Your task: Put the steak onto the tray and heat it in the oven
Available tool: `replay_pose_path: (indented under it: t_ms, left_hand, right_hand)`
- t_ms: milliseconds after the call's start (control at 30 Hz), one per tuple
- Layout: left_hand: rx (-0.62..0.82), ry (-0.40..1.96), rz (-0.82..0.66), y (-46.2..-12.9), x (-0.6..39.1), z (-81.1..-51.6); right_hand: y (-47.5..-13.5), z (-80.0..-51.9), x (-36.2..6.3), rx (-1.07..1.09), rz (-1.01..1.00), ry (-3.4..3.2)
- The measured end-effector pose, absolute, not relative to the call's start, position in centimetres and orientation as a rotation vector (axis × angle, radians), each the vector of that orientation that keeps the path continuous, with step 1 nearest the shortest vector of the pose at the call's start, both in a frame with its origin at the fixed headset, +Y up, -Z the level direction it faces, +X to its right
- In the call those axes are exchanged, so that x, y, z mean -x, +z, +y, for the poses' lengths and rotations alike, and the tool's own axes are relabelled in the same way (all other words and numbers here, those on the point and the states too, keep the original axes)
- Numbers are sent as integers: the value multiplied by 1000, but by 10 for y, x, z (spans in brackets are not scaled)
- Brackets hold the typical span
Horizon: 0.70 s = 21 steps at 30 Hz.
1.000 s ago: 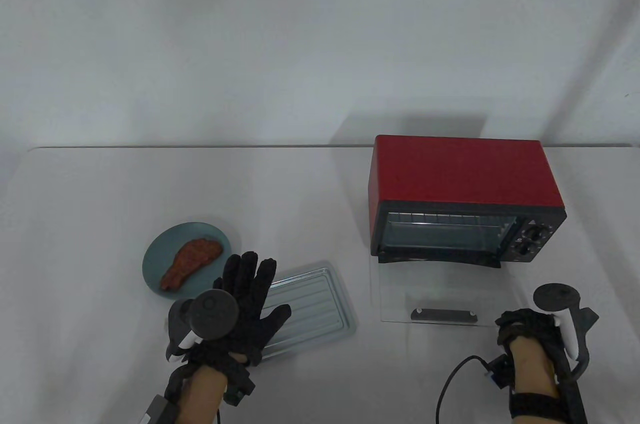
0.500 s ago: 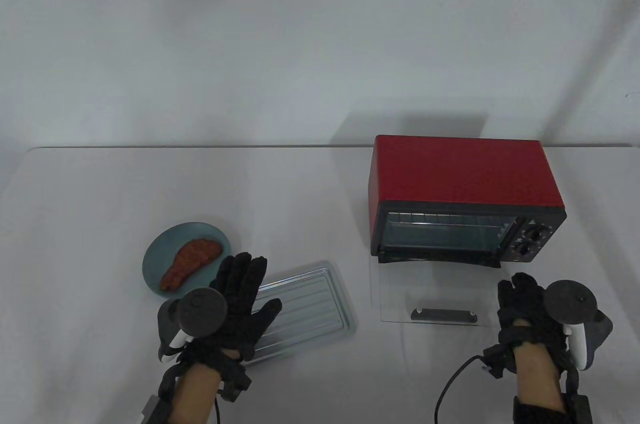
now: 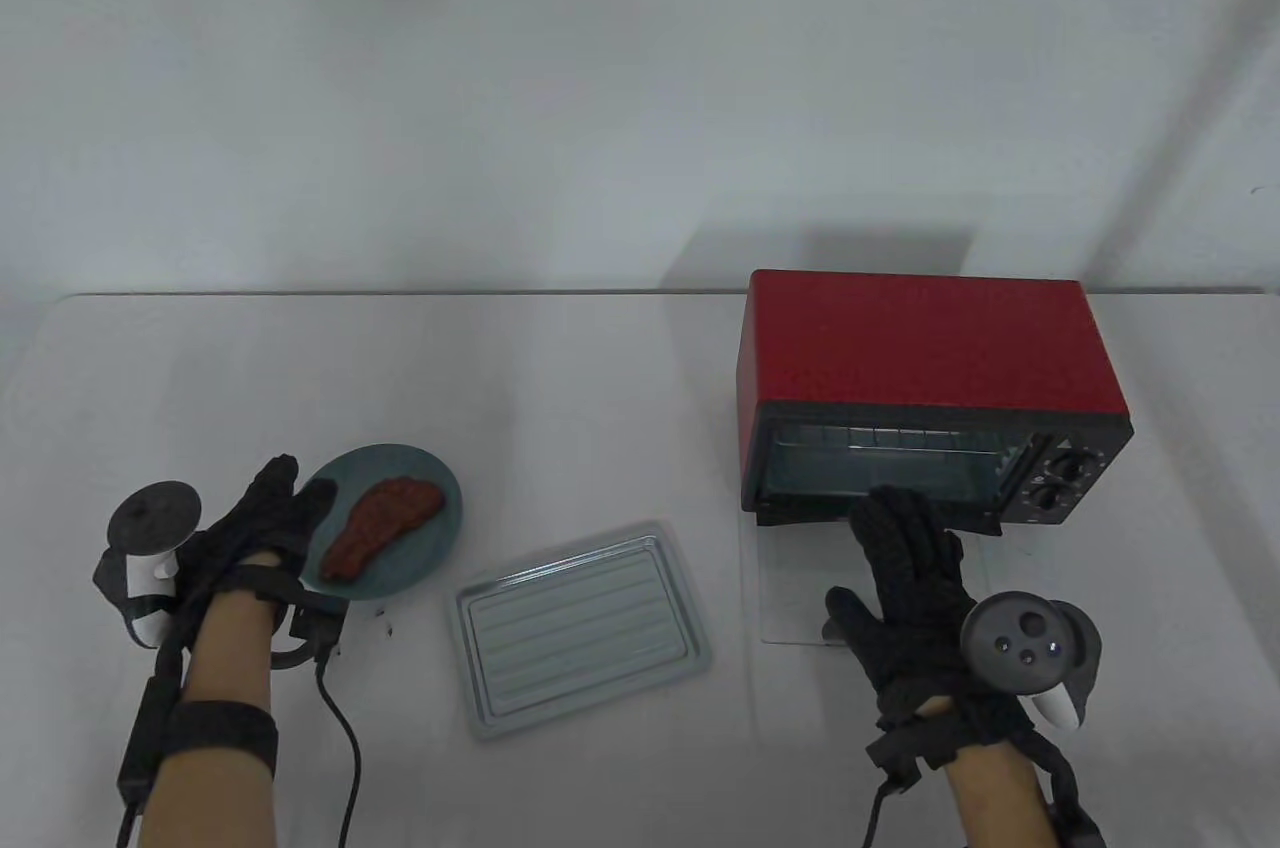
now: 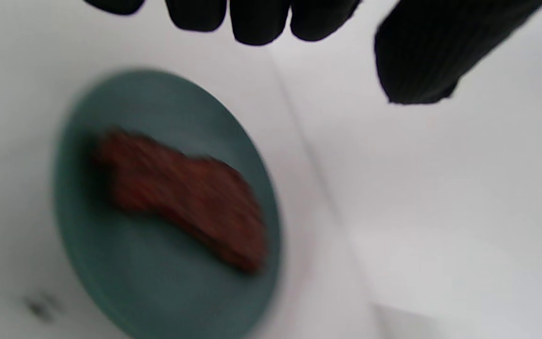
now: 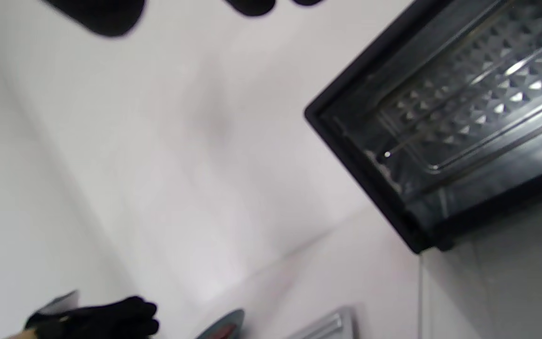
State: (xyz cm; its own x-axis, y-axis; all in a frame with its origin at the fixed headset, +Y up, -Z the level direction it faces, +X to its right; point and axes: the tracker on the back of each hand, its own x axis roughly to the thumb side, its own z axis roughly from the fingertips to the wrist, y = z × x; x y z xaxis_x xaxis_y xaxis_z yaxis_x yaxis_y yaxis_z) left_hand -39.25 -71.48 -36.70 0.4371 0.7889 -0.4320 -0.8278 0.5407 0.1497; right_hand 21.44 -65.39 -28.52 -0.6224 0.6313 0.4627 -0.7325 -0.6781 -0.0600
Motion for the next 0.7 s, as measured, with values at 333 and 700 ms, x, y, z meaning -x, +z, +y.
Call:
replay_pose_path:
  t_ms: [333, 700]
  left_hand:
    - [178, 532, 706, -397, 399, -746]
    - [179, 516, 820, -401, 406, -759]
  right_hand:
    - [-288, -676, -216, -495, -201, 2330]
    - [-289, -681, -220, -479, -195, 2288]
